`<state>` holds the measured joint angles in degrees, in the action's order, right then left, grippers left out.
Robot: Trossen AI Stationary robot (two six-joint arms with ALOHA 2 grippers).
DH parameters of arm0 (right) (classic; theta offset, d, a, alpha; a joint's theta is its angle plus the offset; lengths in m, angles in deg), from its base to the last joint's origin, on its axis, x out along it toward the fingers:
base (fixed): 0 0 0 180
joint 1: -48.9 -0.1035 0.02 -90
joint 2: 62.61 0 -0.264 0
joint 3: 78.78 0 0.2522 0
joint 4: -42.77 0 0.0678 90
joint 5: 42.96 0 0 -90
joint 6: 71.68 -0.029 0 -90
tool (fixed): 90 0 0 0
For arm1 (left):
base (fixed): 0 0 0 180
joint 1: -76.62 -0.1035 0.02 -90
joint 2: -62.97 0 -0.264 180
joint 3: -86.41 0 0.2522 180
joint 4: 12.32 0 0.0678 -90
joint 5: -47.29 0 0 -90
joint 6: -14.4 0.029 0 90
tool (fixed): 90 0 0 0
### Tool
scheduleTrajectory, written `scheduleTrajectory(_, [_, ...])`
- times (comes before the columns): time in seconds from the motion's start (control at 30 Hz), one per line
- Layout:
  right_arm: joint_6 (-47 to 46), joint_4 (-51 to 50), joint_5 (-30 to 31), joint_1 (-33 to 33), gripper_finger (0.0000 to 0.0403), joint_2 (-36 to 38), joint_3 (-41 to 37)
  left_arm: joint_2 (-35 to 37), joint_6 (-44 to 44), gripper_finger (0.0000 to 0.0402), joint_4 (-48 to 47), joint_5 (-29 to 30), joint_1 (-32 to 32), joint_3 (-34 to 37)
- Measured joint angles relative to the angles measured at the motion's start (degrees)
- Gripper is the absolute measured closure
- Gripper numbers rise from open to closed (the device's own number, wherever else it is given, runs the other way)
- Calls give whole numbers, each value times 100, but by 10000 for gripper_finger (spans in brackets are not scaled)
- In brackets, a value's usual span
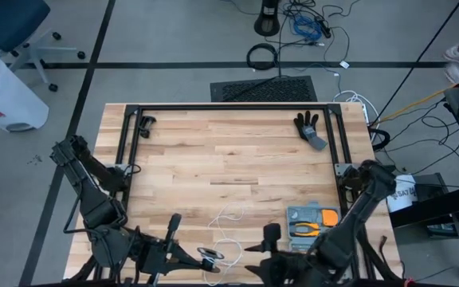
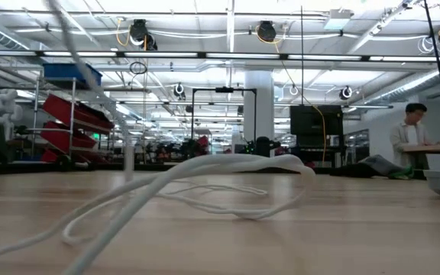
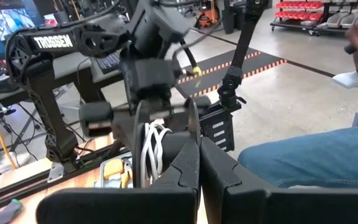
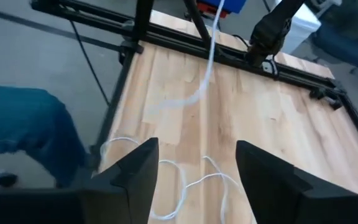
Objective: Coil cords
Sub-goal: Coil the white cable wire onto the spool
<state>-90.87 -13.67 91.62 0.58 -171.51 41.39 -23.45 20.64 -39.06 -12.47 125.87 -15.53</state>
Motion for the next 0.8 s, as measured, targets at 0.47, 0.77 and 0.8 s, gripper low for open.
scheduleTrajectory(0.47, [-318,827,-107,323,245,-297,0,0,2,400,-2,0,-9,0])
scheduleTrajectory(0.77, [-416,791,-145,492,245,-438,-9,0,4,400,-2,2,-9,0])
scheduleTrajectory(0.8, [-419,800,-152,489,245,-438,-9,0,4,400,-2,2,-9,0])
